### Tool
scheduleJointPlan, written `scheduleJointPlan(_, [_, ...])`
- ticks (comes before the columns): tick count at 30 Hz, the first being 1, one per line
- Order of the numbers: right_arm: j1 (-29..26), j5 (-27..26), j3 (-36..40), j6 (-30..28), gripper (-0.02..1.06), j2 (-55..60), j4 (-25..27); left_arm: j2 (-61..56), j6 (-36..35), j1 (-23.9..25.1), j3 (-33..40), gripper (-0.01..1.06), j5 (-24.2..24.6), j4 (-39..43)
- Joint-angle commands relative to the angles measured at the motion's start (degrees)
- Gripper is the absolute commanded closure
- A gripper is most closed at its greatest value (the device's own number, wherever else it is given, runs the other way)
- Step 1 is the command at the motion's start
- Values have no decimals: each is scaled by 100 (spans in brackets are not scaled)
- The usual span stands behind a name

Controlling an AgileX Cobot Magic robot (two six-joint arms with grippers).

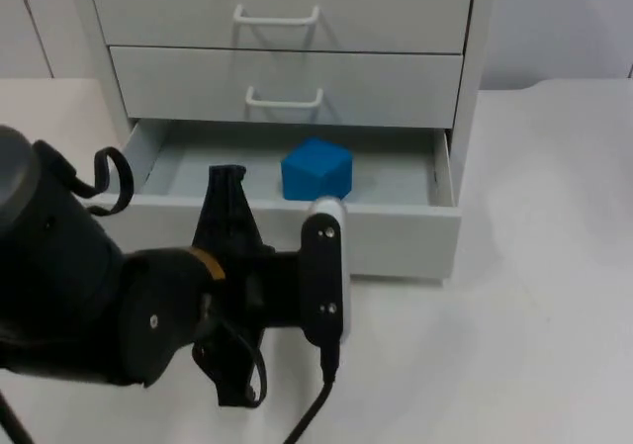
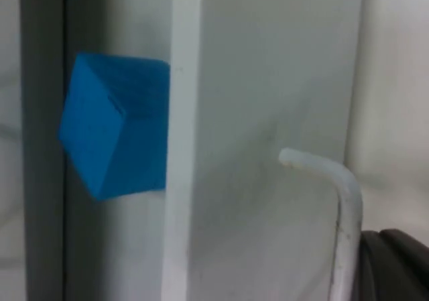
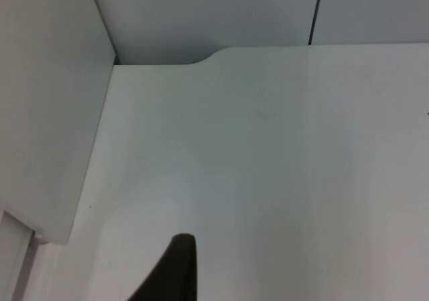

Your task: Open the drawer with the left hand, place the block into the drawer with the right hand, then close the drawer with the left hand.

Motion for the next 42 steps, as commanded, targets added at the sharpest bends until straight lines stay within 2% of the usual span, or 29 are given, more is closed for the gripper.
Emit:
scheduleJointPlan(1, [9, -51, 24, -14, 0, -16, -28, -7, -86, 79, -122, 104, -372, -137])
scheduleJointPlan(12, [9, -51, 24, -14, 0, -16, -28, 166, -272, 524, -432, 104, -505, 232])
scheduleJointPlan(38, [9, -61, 24, -14, 0, -16, -28, 1000, -686, 666, -1803, 104, -481, 454])
scheduleJointPlan(42, [9, -61, 24, -14, 0, -16, -28, 1022, -1087, 877, -1968, 104, -452, 644])
